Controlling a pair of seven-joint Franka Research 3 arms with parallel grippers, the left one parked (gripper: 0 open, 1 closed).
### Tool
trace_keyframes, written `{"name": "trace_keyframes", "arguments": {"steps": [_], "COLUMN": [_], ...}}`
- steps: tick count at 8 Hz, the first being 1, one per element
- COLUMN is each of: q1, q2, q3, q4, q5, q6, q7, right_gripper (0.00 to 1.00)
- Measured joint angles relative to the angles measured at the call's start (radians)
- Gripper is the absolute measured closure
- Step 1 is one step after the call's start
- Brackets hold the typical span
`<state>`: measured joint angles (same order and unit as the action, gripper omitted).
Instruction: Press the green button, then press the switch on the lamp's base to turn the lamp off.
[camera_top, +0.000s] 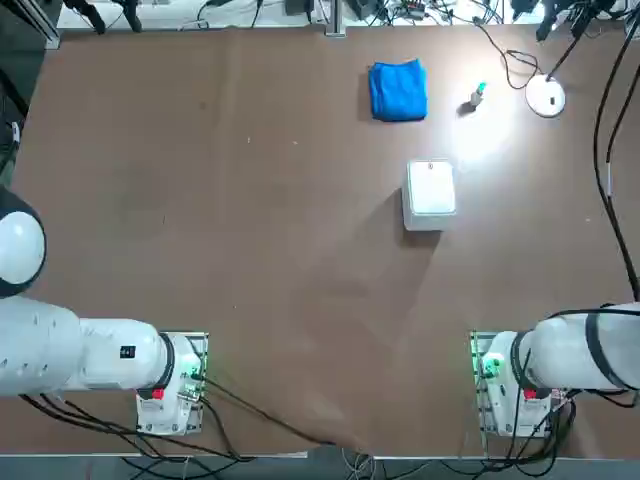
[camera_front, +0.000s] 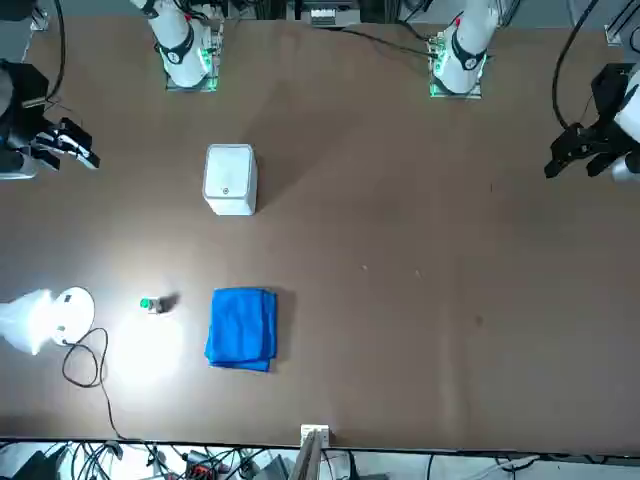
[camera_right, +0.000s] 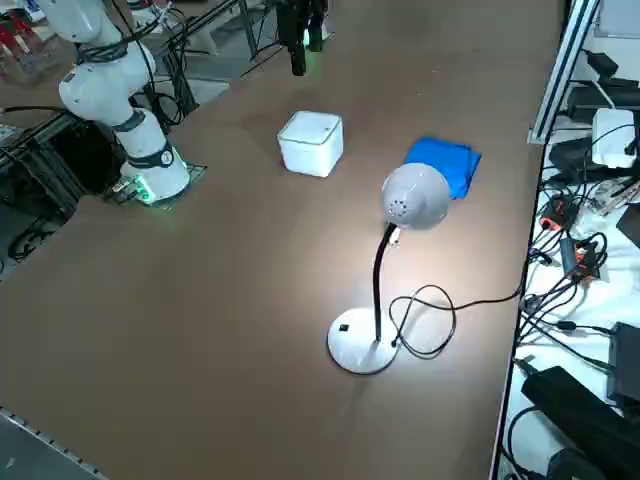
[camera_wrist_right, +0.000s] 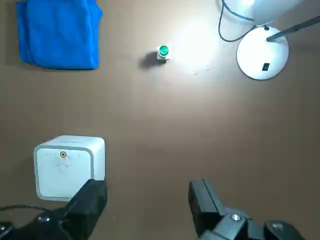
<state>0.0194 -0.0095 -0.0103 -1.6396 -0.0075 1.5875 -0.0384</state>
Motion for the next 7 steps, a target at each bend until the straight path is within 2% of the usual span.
{"name": "trace_keyframes", "arguments": {"steps": [7], "q1": [-0.002], "q2": [0.006], "q3": [0.0], "q4": [0.004], "q5": [-0.001], "q6": [0.0], "q7": [0.0], "right_gripper": [0.0]}}
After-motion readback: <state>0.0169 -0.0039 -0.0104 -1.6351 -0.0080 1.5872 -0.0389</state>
